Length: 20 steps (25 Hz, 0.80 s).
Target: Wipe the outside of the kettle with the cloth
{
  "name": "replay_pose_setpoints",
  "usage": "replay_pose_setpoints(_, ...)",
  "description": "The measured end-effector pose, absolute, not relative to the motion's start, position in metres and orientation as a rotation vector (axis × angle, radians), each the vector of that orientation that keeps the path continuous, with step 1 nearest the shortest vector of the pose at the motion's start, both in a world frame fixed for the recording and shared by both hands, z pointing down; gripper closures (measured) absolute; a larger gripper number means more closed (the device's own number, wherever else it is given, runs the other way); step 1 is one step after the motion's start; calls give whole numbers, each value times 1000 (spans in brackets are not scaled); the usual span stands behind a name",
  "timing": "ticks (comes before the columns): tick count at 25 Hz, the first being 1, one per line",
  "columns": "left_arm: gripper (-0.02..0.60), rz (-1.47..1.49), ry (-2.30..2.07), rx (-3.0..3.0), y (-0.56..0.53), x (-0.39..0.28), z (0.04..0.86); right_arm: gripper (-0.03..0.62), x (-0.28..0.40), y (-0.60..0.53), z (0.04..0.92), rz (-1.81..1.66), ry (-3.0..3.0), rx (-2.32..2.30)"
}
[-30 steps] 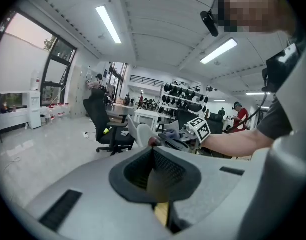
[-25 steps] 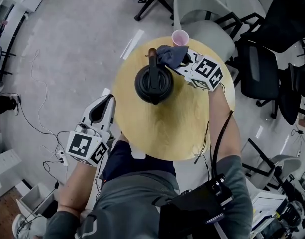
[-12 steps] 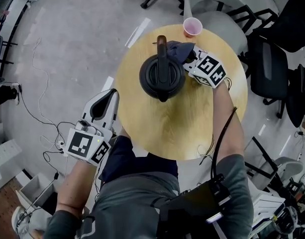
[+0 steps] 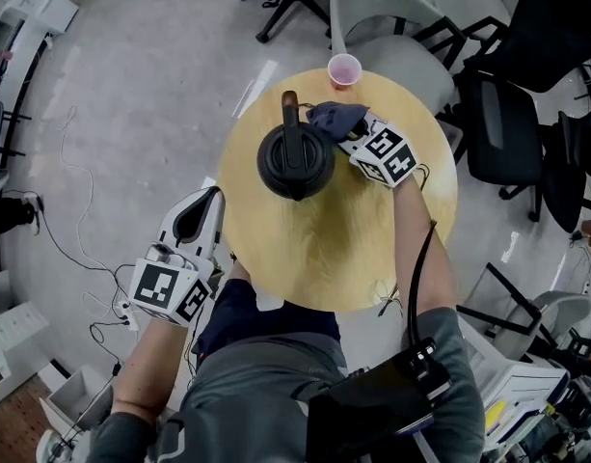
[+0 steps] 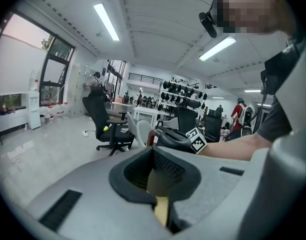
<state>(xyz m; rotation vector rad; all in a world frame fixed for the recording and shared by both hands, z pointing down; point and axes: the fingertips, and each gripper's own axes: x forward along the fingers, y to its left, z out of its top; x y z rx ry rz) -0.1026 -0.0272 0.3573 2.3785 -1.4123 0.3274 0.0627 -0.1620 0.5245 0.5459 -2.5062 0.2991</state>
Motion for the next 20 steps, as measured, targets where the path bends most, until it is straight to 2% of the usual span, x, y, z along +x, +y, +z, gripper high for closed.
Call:
replay_pose_setpoints(8,572,259,-1344,2511,-46,-80,294,507,116,-121,454,422,-2490,871)
replay_pose_setpoints(20,572,143,-1079,2695,-54,-73,224,507,126,-38,295,314,-2546,1219)
